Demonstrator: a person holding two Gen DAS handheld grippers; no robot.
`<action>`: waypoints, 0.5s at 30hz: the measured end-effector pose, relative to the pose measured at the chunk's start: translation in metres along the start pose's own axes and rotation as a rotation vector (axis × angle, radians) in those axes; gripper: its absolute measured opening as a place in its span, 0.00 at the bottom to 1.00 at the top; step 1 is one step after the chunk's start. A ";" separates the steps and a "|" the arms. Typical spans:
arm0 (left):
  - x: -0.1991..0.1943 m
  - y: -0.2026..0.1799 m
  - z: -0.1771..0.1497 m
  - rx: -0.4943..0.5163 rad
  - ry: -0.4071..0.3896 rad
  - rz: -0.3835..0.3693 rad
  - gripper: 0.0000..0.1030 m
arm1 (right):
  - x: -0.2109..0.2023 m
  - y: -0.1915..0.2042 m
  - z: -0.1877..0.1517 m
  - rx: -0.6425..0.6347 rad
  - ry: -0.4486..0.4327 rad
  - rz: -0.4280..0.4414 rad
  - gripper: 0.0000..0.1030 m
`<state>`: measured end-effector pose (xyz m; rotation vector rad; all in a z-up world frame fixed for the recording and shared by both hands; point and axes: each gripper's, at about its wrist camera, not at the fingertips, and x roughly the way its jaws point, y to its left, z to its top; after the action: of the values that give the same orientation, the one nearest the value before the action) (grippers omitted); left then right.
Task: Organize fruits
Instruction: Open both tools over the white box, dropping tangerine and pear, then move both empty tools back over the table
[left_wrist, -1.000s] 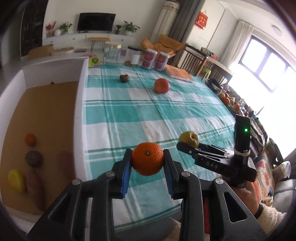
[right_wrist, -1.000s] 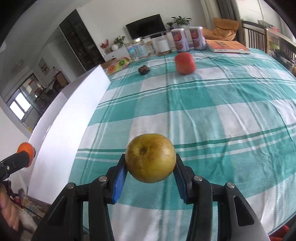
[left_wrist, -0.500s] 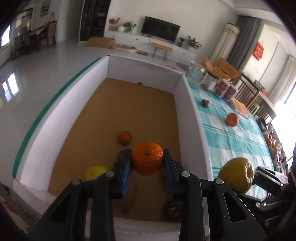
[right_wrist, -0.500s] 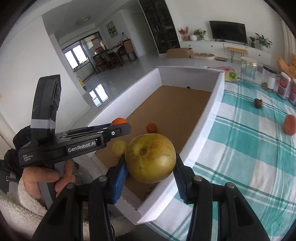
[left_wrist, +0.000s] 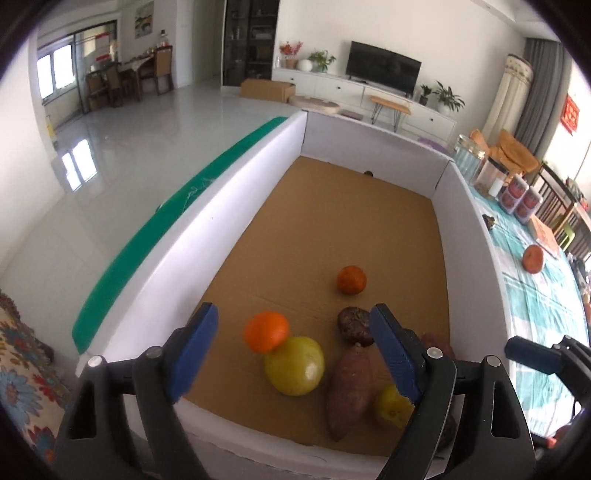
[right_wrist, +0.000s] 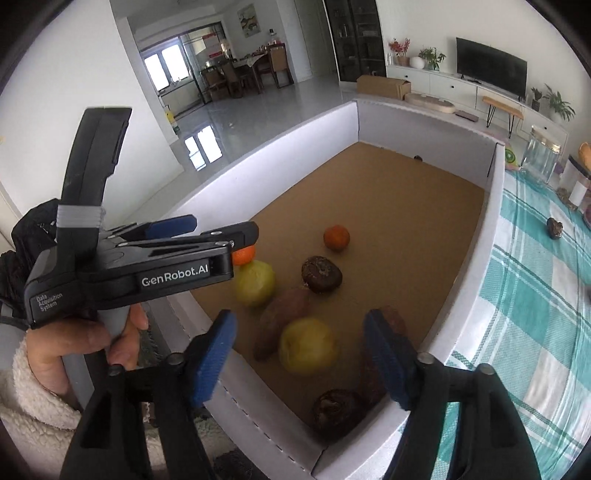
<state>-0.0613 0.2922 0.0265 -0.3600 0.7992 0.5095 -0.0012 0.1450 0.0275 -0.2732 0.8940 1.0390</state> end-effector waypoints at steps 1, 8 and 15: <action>-0.002 -0.003 0.001 0.006 -0.011 -0.005 0.83 | -0.011 -0.007 0.000 0.015 -0.031 -0.004 0.74; -0.015 -0.046 0.006 0.051 -0.058 -0.113 0.83 | -0.082 -0.100 -0.039 0.181 -0.242 -0.206 0.97; -0.043 -0.131 -0.012 0.184 -0.045 -0.353 0.85 | -0.105 -0.244 -0.144 0.495 -0.197 -0.566 0.98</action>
<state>-0.0204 0.1664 0.0662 -0.3098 0.7137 0.1123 0.1081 -0.1304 -0.0334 0.0020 0.8004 0.2972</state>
